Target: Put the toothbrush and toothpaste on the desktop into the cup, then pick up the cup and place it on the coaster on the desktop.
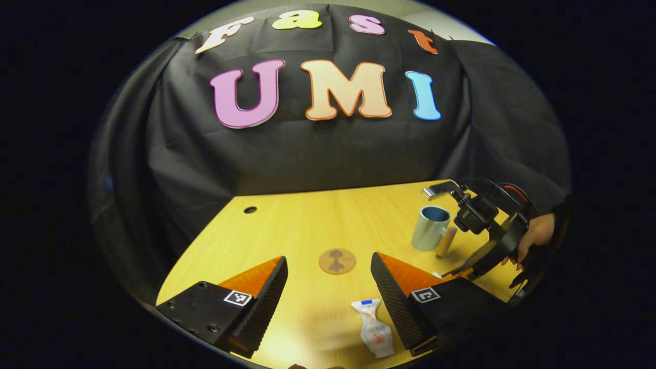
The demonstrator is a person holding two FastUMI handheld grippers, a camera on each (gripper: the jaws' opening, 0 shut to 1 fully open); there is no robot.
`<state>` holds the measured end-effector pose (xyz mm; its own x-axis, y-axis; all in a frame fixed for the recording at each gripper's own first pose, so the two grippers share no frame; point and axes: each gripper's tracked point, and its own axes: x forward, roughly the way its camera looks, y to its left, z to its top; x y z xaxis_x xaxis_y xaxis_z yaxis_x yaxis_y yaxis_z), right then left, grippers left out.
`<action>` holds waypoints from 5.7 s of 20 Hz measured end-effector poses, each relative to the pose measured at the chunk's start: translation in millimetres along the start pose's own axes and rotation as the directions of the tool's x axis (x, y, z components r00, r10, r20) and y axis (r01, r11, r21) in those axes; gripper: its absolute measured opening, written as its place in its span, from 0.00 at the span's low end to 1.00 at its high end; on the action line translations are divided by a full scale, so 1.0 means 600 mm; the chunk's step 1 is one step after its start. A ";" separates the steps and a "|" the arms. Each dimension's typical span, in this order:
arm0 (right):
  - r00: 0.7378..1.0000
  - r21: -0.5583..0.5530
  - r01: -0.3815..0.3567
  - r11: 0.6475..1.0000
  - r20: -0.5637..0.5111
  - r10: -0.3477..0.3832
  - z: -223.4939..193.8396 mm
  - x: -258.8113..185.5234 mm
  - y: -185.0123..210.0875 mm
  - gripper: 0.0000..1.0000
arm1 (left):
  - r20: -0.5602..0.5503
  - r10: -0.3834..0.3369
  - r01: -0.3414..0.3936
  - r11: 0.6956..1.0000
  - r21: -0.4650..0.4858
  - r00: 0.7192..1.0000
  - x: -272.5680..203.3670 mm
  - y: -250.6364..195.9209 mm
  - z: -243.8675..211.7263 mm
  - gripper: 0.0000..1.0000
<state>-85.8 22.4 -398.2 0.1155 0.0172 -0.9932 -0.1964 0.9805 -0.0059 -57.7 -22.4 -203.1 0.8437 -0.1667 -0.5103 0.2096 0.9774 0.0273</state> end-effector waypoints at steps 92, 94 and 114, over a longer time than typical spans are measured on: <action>0.630 0.186 -0.159 0.970 0.775 -0.045 0.380 -0.182 -0.128 0.37 | -0.372 -0.115 0.016 0.966 -0.257 0.921 0.054 -0.082 -0.128 0.00; 0.649 0.186 -0.187 0.965 0.760 -0.021 0.354 -0.182 -0.125 0.79 | -0.360 -0.127 0.037 0.968 -0.249 0.924 0.068 -0.091 -0.116 0.00; 0.783 0.263 -0.132 0.956 0.619 -0.062 0.031 -0.194 -0.193 0.98 | -0.005 -0.358 0.352 0.921 -0.167 0.934 0.190 -0.246 0.127 0.00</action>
<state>-58.4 -89.4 -279.7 0.7052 0.0737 -0.7052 0.0529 0.9863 0.1560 44.9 -195.8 -199.9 0.7102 -0.5048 -0.4907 0.4077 0.8632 -0.2978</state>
